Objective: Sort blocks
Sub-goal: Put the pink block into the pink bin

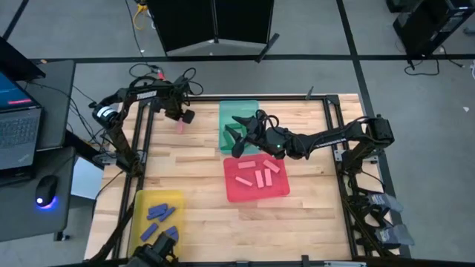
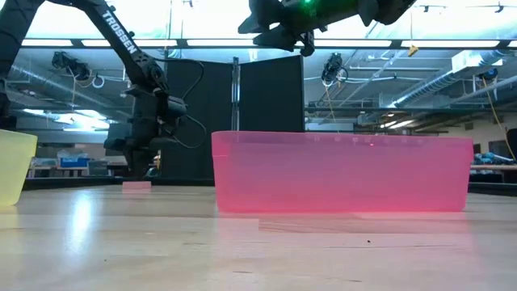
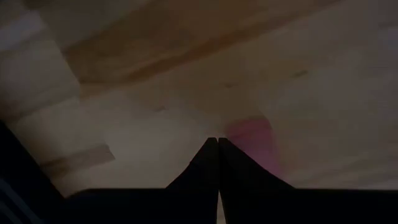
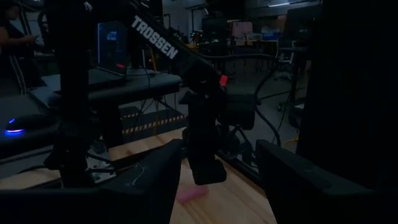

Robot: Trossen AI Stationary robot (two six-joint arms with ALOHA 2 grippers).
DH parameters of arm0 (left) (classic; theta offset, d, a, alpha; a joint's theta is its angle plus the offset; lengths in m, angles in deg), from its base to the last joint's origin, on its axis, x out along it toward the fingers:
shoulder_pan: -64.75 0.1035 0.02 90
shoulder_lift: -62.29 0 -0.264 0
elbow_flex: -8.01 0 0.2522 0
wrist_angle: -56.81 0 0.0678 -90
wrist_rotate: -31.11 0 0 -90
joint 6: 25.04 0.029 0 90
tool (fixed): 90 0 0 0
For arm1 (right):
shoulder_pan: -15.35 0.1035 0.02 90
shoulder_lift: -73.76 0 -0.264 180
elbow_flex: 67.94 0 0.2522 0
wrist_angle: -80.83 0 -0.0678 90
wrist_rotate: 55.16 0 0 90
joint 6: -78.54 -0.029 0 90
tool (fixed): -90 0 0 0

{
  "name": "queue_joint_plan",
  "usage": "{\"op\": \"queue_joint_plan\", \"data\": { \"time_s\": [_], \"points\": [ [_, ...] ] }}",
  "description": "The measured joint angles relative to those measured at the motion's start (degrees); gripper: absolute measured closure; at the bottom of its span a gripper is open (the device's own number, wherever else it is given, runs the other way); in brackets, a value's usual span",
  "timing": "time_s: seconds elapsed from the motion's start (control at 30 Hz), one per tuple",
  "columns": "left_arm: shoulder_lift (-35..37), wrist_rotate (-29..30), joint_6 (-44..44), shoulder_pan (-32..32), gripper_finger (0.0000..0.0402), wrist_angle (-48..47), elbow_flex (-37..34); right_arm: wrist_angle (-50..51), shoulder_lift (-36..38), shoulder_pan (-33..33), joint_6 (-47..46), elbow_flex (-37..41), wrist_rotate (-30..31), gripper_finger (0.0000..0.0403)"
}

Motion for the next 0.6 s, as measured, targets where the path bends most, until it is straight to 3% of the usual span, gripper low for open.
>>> {"op": "queue_joint_plan", "data": {
  "time_s": [0.6],
  "points": [
    [-0.1,-4.3,5.0,-2.5,0.0398,-8.7,0.6,-1.7,-0.1,1.3,0.4,0.0,0.0,0.0185]
  ]
}}
